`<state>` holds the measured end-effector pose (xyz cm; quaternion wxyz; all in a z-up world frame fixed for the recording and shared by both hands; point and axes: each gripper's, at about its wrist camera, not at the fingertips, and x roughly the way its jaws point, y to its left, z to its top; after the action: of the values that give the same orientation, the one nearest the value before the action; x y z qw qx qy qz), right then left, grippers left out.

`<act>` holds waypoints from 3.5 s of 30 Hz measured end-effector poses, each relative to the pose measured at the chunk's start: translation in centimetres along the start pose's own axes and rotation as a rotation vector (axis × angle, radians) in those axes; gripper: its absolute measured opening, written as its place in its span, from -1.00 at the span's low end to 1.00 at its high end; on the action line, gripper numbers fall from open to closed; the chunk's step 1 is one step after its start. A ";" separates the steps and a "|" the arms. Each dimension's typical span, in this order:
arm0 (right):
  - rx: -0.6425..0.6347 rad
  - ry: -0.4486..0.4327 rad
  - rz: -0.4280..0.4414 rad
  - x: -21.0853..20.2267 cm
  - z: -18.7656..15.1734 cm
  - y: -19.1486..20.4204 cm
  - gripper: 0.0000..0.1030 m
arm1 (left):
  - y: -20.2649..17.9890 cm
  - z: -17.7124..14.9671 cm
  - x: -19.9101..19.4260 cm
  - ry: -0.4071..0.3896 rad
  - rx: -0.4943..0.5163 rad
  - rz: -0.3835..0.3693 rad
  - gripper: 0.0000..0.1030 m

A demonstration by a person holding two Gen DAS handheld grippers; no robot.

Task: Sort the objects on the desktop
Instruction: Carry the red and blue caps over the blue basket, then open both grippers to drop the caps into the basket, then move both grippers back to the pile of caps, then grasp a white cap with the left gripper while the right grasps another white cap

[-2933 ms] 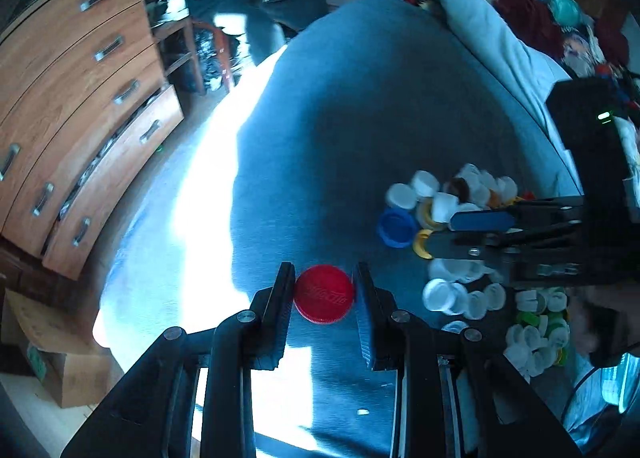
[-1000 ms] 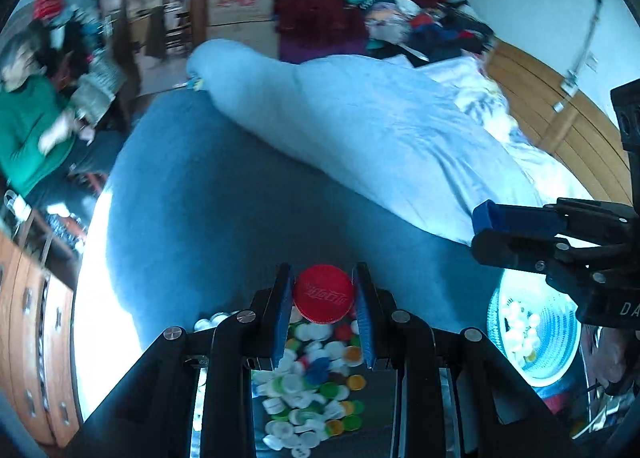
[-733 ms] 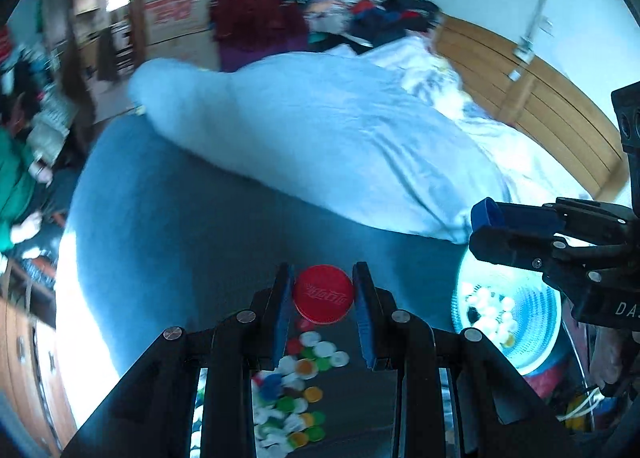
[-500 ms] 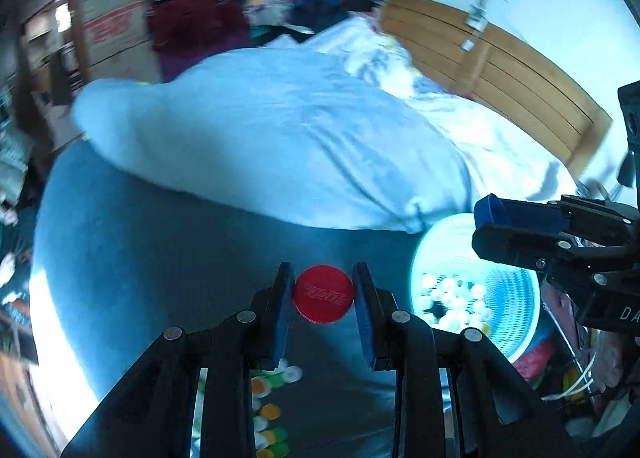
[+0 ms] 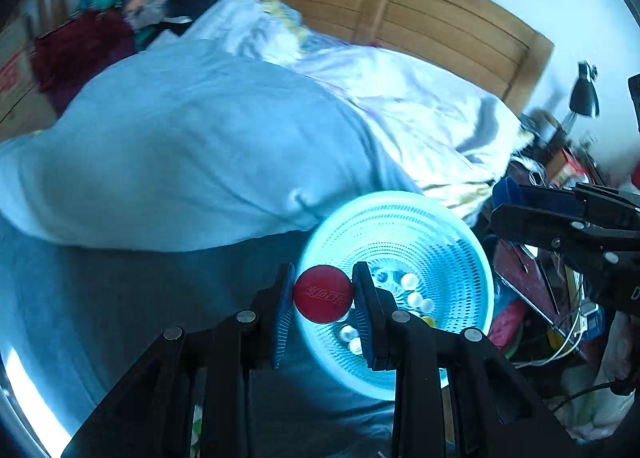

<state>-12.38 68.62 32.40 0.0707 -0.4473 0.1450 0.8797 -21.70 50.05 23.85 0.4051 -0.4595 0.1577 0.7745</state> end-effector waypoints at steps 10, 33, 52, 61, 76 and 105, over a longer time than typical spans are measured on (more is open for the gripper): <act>0.078 0.053 -0.038 0.4 -1.3 -5.0 -0.16 | -4.3 2.2 5.0 0.100 0.079 -0.036 -0.52; 0.125 0.091 -0.056 2.3 -2.2 -7.7 -0.16 | -5.4 3.0 8.1 0.136 0.087 -0.045 -0.52; 0.137 0.096 -0.091 2.6 -3.2 -8.6 0.23 | -6.1 2.2 8.3 0.127 0.088 -0.008 0.02; 0.101 0.115 -0.038 3.5 -3.3 -6.5 0.26 | -3.1 0.1 7.3 0.109 0.015 -0.010 0.07; -0.303 0.314 0.193 12.9 -5.1 15.3 0.33 | 26.5 -32.3 -4.9 0.060 -0.688 0.450 0.09; -0.577 0.557 0.322 25.6 -18.4 38.9 -0.11 | 43.8 -55.3 -4.4 0.070 -0.644 0.401 -0.47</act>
<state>-23.32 25.74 8.91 -0.2375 -0.6408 -0.0254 0.7296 -22.12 -13.45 -7.29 0.0746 -0.5495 0.0069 0.8321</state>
